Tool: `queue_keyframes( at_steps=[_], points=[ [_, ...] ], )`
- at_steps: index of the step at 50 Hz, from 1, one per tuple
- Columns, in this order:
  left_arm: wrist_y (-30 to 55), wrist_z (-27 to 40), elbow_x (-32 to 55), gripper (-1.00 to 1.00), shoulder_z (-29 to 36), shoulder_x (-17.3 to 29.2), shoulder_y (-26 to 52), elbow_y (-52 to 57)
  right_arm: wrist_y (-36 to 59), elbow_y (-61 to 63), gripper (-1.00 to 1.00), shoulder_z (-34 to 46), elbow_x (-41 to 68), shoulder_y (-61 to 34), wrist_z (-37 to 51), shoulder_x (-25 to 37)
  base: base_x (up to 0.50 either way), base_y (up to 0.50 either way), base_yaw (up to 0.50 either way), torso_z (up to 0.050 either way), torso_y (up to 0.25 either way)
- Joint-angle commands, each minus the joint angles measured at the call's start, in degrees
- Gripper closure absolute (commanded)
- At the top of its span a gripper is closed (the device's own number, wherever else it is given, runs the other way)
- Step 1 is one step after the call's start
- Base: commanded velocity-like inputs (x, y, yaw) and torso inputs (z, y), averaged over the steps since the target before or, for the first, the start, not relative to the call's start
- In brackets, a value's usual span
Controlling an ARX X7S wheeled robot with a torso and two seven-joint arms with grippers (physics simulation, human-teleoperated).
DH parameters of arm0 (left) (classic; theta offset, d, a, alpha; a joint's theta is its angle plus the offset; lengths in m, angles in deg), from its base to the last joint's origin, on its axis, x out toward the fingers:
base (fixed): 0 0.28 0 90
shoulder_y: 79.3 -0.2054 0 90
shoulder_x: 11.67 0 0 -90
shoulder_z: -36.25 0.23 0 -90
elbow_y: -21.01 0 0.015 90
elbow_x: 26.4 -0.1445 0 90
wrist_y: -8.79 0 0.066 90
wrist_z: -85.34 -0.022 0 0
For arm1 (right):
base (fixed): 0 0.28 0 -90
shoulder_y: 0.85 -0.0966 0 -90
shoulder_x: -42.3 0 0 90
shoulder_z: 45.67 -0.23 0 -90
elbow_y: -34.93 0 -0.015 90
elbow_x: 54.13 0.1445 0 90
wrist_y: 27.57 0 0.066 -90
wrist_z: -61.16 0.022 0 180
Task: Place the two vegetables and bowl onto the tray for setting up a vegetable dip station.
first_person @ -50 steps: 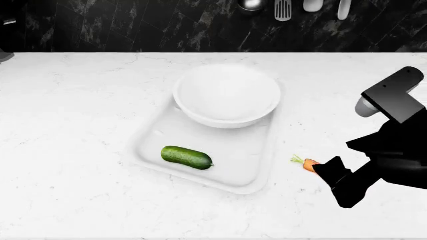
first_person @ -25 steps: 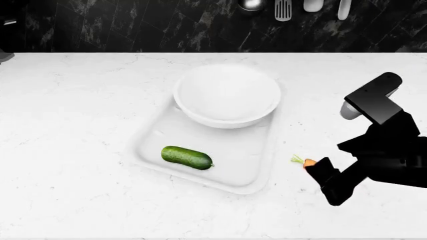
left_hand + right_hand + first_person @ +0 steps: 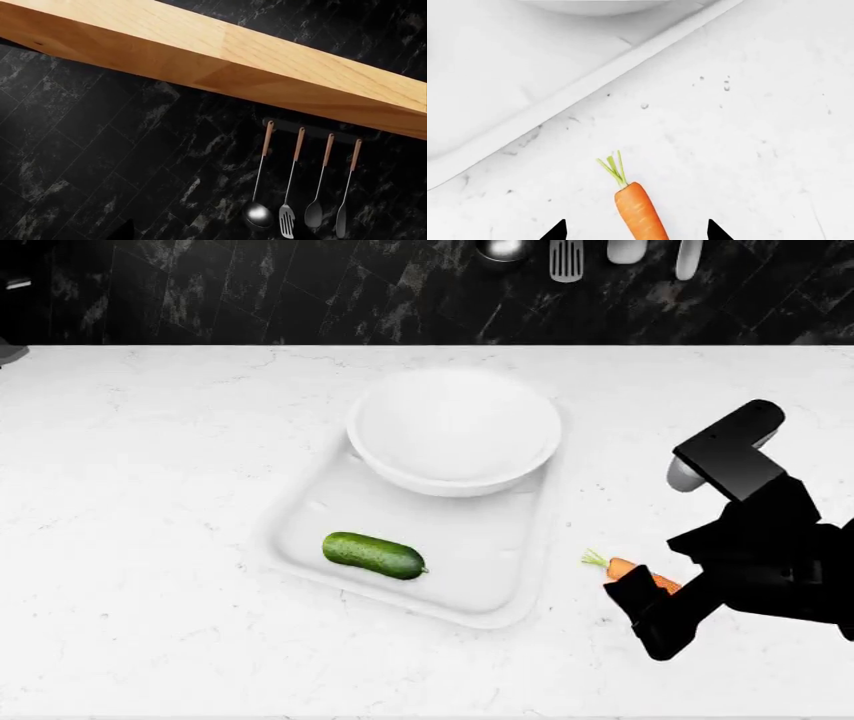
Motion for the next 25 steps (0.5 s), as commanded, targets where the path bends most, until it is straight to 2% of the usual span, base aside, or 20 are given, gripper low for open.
queue_keyframes(
  at_steps=[1, 25],
  points=[
    [0.05, -0.02, 0.00, -1.00, -0.17, 0.04, -0.08, 0.13, -1.24, 0.98, -1.00, 0.51, -0.14, 1.65, -0.02, 1.03, 0.00, 0.00, 0.00, 0.000, 0.000],
    [0.54, 0.65, 0.62, -1.00, -0.67, -0.06, 0.50, 0.64, -3.24, 1.27, -1.00, 1.22, -2.31, 3.82, -1.47, 1.61, 0.00, 0.00, 0.00, 0.000, 0.000]
  ],
)
